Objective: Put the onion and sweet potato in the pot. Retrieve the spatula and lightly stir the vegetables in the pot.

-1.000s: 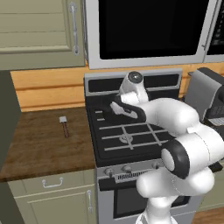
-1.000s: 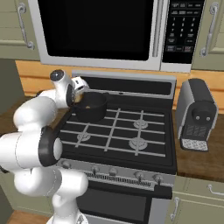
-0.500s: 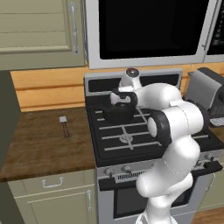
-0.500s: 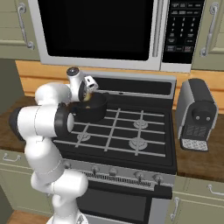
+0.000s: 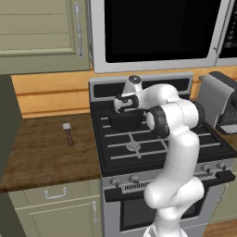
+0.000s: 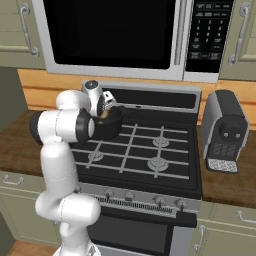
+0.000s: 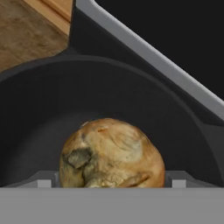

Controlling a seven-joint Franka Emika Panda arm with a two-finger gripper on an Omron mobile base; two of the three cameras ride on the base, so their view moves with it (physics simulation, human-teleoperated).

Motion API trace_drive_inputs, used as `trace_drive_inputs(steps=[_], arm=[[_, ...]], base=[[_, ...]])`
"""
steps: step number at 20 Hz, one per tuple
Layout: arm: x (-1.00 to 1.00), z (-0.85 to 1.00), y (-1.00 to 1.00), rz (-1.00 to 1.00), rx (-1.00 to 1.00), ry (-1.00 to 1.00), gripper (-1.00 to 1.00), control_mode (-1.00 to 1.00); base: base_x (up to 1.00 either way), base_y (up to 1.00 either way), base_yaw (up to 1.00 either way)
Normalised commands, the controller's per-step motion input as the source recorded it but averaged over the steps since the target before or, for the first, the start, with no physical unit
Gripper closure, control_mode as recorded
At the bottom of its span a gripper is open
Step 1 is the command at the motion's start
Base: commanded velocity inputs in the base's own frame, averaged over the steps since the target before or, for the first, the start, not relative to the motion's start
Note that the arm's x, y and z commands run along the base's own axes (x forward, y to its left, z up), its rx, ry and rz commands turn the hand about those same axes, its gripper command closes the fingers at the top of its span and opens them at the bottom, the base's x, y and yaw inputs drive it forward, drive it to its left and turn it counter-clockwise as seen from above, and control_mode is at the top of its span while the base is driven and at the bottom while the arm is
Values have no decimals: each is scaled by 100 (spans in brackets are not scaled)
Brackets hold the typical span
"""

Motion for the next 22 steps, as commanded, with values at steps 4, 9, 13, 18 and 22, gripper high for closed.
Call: trace_drive_inputs(steps=[4,9,13,18,22], arm=[[4,-1,0,0,0,0,-100,-100],[-2,23,0,-6,0,-5,-100,-100],[-59,16,16,-4,3,-8,-100,-100],[-100,8,63,-6,13,-1,-100,-100],[-100,33,86,-13,14,0,-100,-100]], base=[[0,0,0],[0,0,0],[0,0,0],[0,0,0],[0,0,0]])
